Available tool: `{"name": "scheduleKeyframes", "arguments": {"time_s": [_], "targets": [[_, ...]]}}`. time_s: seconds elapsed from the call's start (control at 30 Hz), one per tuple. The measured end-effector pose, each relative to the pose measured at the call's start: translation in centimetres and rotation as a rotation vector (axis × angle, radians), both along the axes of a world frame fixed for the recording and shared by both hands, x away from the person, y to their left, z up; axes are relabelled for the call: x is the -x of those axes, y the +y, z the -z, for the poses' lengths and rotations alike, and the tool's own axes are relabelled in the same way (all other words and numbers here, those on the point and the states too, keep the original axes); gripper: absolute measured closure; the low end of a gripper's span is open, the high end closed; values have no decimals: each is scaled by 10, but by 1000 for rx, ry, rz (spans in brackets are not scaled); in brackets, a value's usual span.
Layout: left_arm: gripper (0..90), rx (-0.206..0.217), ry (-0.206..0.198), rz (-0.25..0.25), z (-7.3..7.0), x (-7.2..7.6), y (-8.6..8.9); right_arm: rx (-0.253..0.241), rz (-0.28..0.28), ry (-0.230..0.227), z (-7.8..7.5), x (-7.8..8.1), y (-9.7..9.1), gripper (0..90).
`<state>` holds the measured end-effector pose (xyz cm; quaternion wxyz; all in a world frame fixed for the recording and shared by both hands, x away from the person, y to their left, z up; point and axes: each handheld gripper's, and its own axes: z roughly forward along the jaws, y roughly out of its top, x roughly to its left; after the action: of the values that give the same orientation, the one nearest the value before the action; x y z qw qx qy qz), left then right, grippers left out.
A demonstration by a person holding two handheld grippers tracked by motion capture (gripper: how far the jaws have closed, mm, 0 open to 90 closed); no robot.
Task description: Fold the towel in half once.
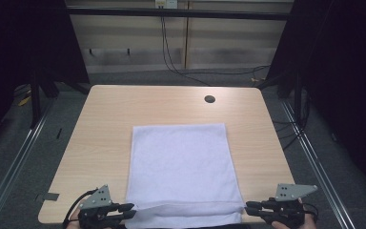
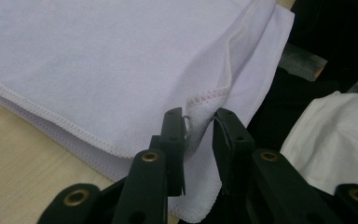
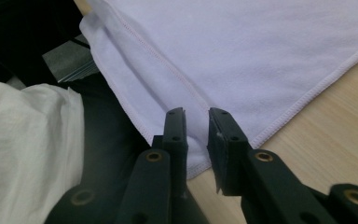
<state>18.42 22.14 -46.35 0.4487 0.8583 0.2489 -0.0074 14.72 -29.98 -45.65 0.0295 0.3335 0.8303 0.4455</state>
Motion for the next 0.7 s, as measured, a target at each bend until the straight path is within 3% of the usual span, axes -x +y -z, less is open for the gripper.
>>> {"name": "scheduleKeyframes", "arguments": {"time_s": [0.07, 0.17, 0.23, 0.3, 0.47, 0.5, 0.53, 0.57, 0.63, 0.7], "targets": [[695, 27, -8, 14, -4, 0, 2, -13, 22, -11, -2, -3, -1, 745], [666, 68, -27, -12, -10, -6, 9, -29, 59, -39, -7, -16, 2, 735], [653, 66, -41, -46, -14, -16, 9, -19, 70, -50, -7, -30, 7, 723], [657, 76, -45, -73, -14, -33, 5, -11, 82, -37, -4, -49, 13, 725], [639, 24, 1, -133, 1, -92, -14, 34, 105, -28, 4, -105, 34, 708], [639, 5, -14, -165, 4, -102, -17, 37, 116, -25, 5, -115, 38, 708], [644, 6, 0, -179, 7, -113, -20, 34, 116, -22, 6, -125, 41, 709], [652, 16, 39, -193, 10, -124, -22, 48, 123, -29, 7, -134, 45, 706], [677, -6, 15, -245, 15, -140, -26, 44, 140, -14, 11, -152, 51, 689], [684, -20, 10, -248, 18, -147, -27, 47, 145, -17, 14, -161, 55, 671]]}}
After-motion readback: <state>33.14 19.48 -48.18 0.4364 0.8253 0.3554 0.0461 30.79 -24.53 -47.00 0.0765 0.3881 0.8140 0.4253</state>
